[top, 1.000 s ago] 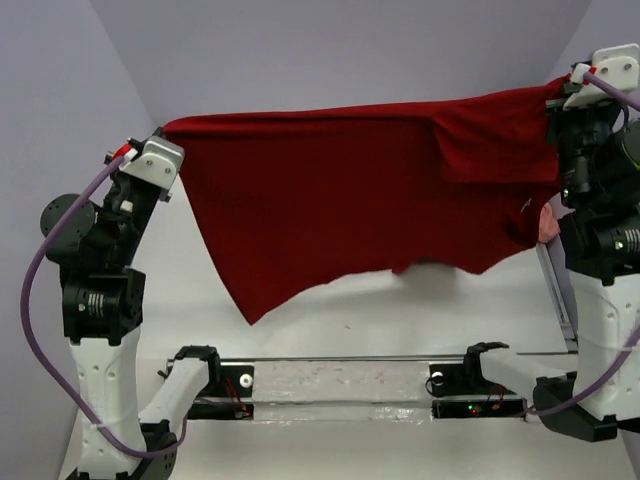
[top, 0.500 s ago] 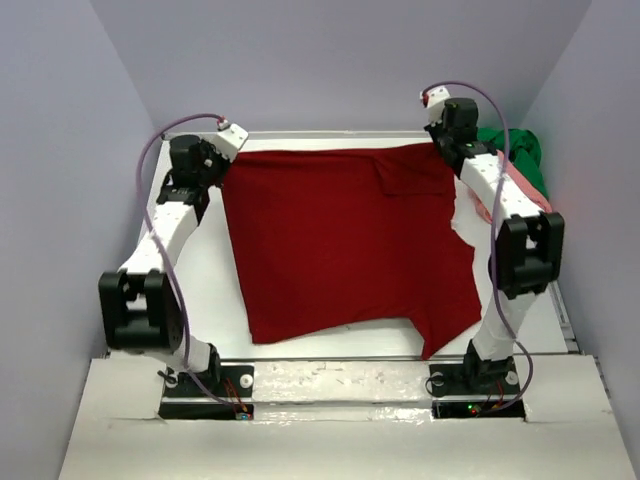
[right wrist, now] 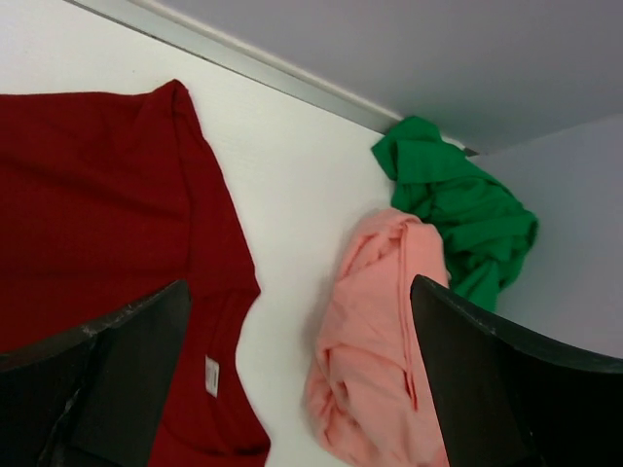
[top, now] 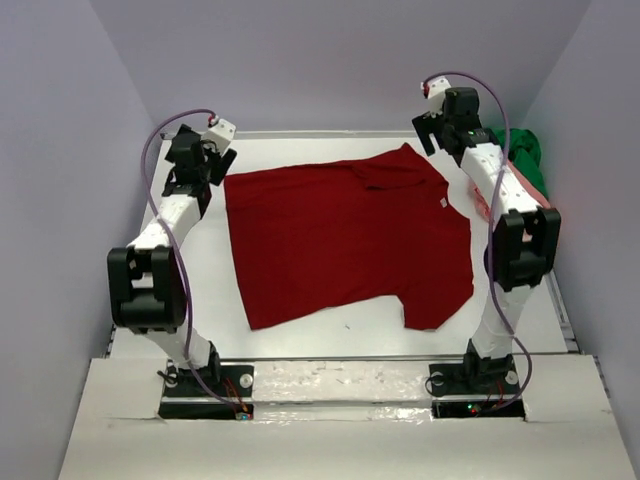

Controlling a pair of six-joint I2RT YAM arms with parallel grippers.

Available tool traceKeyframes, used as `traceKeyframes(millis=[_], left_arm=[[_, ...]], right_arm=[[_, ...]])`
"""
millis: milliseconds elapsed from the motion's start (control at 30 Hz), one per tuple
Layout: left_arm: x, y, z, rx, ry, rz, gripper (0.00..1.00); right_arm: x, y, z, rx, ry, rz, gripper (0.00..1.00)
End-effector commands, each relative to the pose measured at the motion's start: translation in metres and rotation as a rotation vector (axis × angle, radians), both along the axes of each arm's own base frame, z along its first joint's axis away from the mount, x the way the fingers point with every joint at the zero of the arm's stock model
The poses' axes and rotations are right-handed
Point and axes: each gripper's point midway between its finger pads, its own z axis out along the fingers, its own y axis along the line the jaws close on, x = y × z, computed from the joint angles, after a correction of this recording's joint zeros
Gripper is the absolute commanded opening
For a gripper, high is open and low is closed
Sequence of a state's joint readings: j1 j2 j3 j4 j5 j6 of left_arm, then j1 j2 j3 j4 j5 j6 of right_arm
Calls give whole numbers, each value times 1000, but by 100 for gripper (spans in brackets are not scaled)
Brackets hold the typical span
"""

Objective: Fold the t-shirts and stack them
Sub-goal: Flatten out the tshirt

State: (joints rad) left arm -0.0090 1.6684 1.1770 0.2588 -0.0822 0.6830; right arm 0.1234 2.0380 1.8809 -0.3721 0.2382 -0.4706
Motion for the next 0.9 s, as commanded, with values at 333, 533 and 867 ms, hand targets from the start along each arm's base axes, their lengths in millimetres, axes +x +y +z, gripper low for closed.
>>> traceKeyframes(millis=[333, 533, 867], left_arm=[[-177, -69, 52, -83, 94, -419, 99], [-239, -93, 8, -119, 258, -584, 88], [-238, -95, -35, -183, 321, -551, 11]], right_arm=[[-210, 3, 38, 202, 86, 34, 91], [-271, 19, -13, 296, 249, 93, 49], [-278, 29, -51, 322, 370, 128, 0]])
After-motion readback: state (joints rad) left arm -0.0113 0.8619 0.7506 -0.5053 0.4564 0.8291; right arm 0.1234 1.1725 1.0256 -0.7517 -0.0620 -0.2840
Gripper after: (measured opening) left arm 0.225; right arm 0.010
